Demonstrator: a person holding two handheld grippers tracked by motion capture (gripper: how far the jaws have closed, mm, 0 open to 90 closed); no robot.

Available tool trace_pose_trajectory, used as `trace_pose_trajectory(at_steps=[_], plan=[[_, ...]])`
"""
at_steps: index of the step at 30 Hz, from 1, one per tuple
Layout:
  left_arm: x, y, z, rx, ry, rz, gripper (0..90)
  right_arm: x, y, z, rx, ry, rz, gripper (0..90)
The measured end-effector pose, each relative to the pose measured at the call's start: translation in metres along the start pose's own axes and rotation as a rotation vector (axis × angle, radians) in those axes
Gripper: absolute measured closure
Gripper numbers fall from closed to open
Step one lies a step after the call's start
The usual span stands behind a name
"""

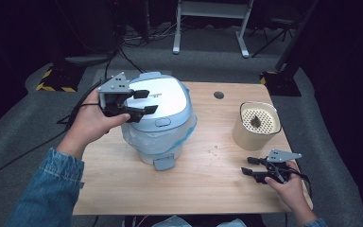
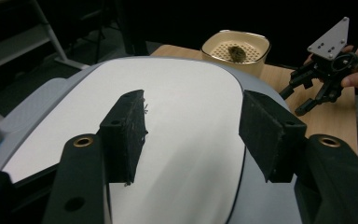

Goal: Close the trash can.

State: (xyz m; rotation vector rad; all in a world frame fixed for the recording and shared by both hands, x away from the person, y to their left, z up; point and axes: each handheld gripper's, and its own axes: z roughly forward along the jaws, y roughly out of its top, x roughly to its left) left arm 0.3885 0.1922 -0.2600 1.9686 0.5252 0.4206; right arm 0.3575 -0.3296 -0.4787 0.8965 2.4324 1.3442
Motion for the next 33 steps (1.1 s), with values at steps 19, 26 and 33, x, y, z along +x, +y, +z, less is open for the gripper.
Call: trace_pose_trajectory(at_steps=[19,26,33], plan=[[-0.051,-0.053,-0.071,0.028,0.169,-0.076,34.5,-0.011,0.021,-0.012,0.041,-0.054,-0.040,30.5],[-0.054,-0.090,-0.066,0.059,0.194,-0.135,34.3,-0.014,0.020,-0.014,0.034,-0.046,-0.031,29.8],[-0.056,-0.129,-0.052,0.087,0.207,-0.182,34.0,-0.017,0.014,-0.014,0.055,-0.062,-0.032,29.5]])
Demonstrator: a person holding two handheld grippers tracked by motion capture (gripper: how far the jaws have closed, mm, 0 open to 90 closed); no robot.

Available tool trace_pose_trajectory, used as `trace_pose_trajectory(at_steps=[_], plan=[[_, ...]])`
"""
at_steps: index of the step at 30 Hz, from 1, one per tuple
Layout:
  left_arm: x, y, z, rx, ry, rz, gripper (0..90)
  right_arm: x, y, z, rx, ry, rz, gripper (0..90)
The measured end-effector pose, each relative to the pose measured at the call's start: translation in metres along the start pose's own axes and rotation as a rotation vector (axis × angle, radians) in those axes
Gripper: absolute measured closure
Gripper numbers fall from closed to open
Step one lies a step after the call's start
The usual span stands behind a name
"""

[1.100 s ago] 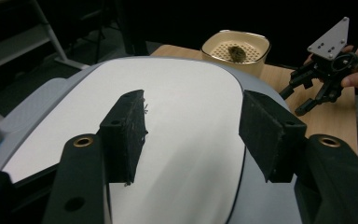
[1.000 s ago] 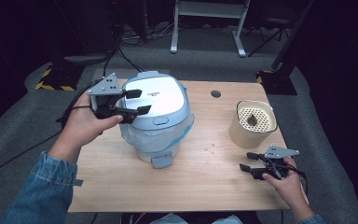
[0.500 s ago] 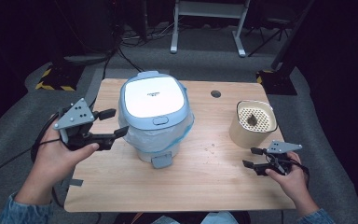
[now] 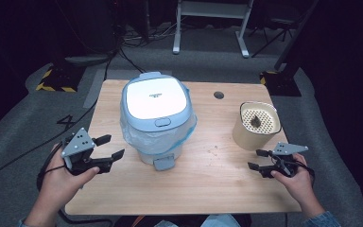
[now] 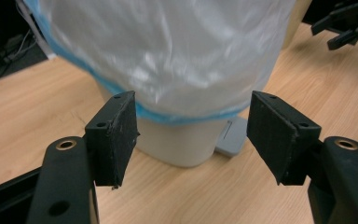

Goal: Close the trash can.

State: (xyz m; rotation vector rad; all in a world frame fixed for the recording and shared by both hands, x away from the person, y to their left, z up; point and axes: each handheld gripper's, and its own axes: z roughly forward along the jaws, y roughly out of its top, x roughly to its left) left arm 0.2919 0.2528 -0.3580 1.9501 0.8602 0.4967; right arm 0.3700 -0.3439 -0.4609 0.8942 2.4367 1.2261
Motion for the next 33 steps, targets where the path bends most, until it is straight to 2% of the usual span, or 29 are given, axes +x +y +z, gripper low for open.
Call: trace_pose_trajectory(at_steps=[5,10,17,27,30,33], plan=[[0.003,-0.027,0.016,0.059,0.052,-0.023,34.1,0.000,-0.006,0.002,0.050,-0.042,0.001,28.8],[0.006,-0.049,0.029,0.093,0.053,-0.063,34.2,0.000,-0.013,0.004,0.080,-0.065,0.011,27.9],[0.009,-0.078,0.044,0.139,0.054,-0.111,34.4,0.000,-0.023,0.004,0.099,-0.074,0.036,27.0],[0.013,-0.106,0.062,0.237,0.093,-0.153,33.8,0.000,-0.038,0.006,0.112,-0.103,0.035,22.4],[0.014,-0.113,0.066,0.282,0.108,-0.152,31.8,0.000,-0.042,0.007,0.109,-0.132,0.030,19.1],[0.013,-0.119,0.070,0.314,0.125,-0.134,29.0,-0.001,-0.046,0.009,0.097,-0.140,0.062,16.0]])
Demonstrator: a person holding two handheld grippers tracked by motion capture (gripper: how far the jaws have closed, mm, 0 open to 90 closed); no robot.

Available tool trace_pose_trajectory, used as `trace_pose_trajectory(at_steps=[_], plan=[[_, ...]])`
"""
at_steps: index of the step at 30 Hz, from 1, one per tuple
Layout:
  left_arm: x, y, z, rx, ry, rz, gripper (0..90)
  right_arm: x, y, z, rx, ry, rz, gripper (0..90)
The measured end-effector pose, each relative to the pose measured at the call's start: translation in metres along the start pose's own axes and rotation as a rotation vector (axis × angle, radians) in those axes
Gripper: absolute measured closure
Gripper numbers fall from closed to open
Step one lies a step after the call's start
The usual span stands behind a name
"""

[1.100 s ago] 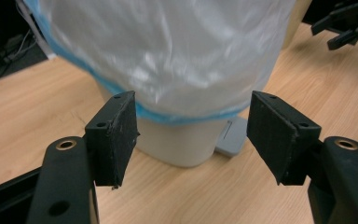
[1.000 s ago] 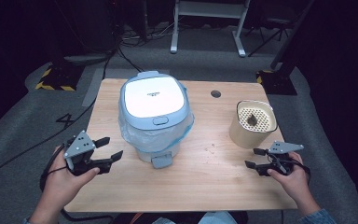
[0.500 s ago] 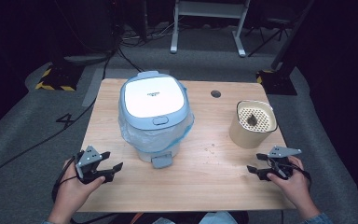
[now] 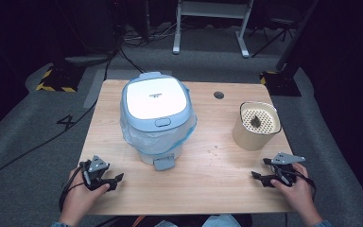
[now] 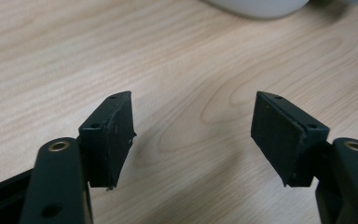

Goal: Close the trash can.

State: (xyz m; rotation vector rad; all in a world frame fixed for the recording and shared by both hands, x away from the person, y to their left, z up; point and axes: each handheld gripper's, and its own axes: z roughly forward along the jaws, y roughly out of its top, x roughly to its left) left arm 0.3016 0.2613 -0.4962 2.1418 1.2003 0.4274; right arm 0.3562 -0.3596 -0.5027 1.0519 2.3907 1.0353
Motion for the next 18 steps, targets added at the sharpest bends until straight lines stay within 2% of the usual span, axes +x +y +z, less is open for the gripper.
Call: trace_pose_trajectory(at_steps=[1,4,7,9,14,18], plan=[[0.0001,-0.0014,0.0025,0.008,0.008,0.013,27.2,-0.0001,-0.0011,0.0001,-0.004,-0.005,0.010,15.5],[0.0004,-0.0040,0.0075,-0.036,-0.002,0.012,19.6,0.0001,-0.0020,-0.0004,-0.007,-0.007,0.012,15.5],[0.0005,-0.0024,0.0095,-0.029,0.007,0.002,15.7,0.0000,-0.0020,-0.0002,-0.005,-0.006,0.011,14.4],[0.0006,-0.0013,0.0108,-0.024,0.007,0.003,12.7,-0.0015,-0.0022,-0.0001,-0.001,0.017,-0.010,11.8],[-0.0001,-0.0011,0.0111,-0.026,0.008,-0.002,11.7,-0.0028,-0.0017,0.0010,0.011,0.051,-0.038,7.4],[-0.0001,-0.0011,0.0111,-0.024,0.008,-0.002,11.7,-0.0031,-0.0015,0.0014,0.014,0.057,-0.046,6.4]])
